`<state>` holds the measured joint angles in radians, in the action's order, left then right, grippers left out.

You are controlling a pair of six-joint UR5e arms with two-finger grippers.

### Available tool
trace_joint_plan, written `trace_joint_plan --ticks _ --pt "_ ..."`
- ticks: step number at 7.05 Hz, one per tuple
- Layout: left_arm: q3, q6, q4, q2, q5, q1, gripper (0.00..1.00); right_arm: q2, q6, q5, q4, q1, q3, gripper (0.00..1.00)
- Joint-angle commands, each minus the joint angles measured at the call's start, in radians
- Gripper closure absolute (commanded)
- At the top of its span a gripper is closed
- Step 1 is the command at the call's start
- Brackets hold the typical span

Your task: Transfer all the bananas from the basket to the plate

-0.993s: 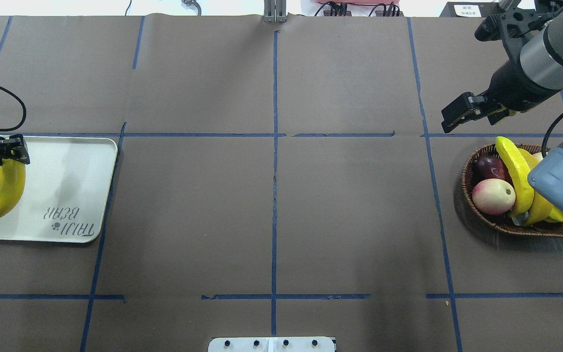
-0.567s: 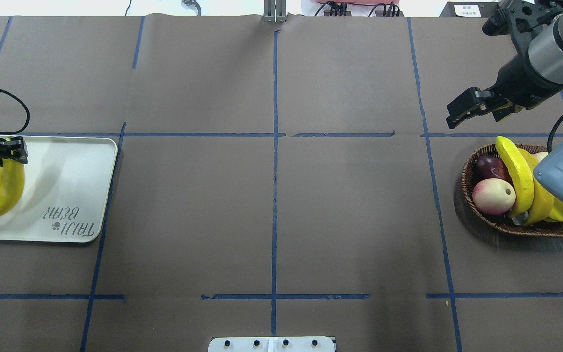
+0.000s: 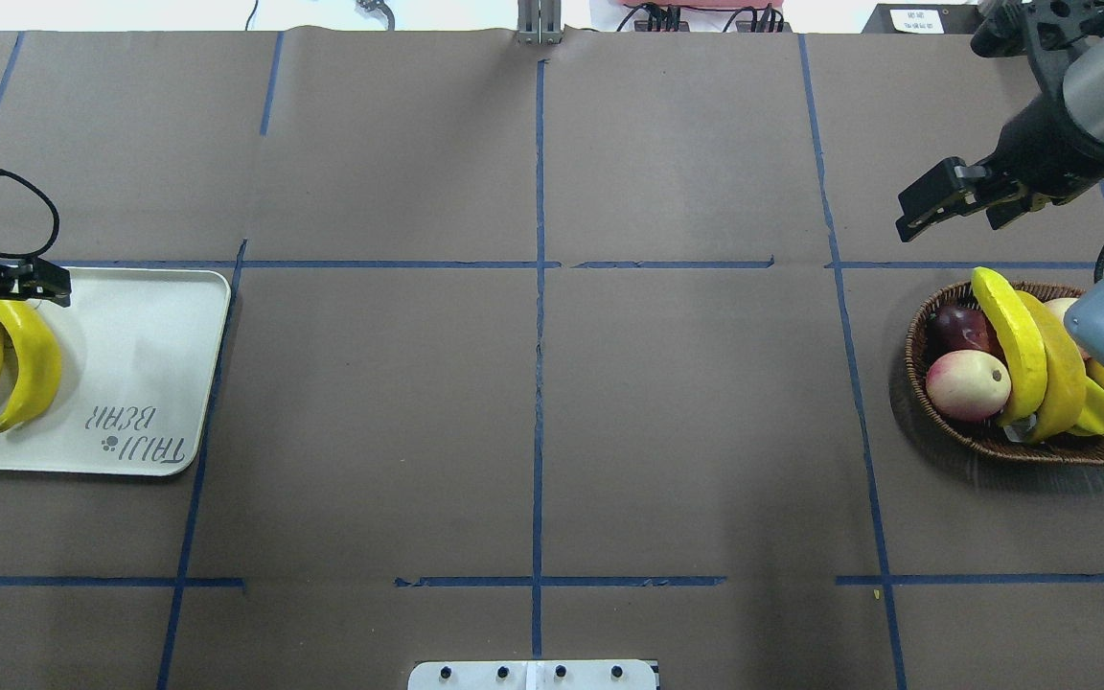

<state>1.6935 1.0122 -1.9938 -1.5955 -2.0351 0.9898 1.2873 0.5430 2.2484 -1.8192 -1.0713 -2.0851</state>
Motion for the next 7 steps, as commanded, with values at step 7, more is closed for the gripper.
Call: trace_joint_plan --ticks 7 --pt "0.110 0.240 0.018 -0.112 -0.094 -0.048 0.00 0.417 -0.121 0.060 0.290 -0.064 0.075 0.00"
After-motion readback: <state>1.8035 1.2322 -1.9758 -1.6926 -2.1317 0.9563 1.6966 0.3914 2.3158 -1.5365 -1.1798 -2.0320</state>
